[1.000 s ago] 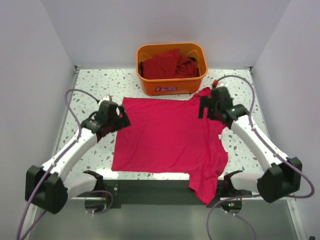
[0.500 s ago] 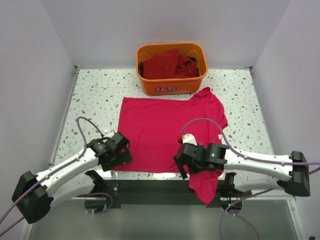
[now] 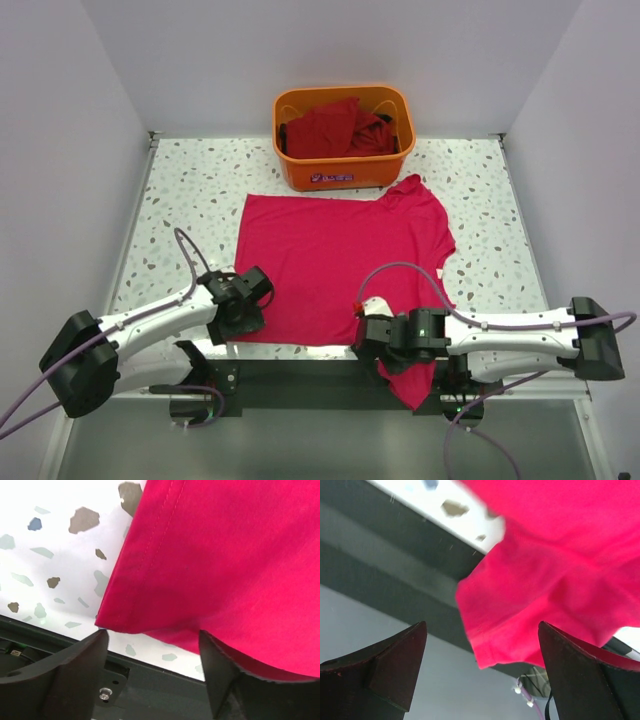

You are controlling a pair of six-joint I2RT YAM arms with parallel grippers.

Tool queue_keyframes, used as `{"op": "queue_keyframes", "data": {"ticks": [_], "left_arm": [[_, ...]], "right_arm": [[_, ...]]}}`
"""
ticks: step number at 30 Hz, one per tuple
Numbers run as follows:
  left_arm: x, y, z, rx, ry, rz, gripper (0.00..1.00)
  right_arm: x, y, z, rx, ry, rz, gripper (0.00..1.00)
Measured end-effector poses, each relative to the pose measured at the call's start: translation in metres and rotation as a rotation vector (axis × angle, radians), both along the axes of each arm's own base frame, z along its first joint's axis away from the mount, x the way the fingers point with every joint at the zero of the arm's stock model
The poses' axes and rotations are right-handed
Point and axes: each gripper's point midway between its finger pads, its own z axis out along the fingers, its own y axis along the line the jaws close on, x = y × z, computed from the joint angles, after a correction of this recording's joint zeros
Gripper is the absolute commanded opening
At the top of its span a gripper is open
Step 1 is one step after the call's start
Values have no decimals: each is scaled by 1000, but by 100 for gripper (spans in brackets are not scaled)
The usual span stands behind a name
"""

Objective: Fold and stack the t-shirts
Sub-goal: Flatten the tshirt out

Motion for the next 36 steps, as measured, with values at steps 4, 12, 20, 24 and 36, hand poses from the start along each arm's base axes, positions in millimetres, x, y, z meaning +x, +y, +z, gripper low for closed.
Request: {"op": "queue_keyframes", "data": {"ticks": [4,12,20,24,36], "left_arm": [[5,2,0,30,-10,25,63],[7,8,0,67,-23,53,56],[9,9,-3,116,4,54,41],[10,10,-5,142,18,54,28],[14,-1,-13,104,22,34,0]], "right_arm": [[-16,-1,-6,-35,24,55,92],[-34,-24,-27,-125,78,60,86],[-36,-36,-41,-175,87,15,70],[-35,-38,-44,-191,82,5,57],[-27,-54,-43,-268,39,-17,12]]}}
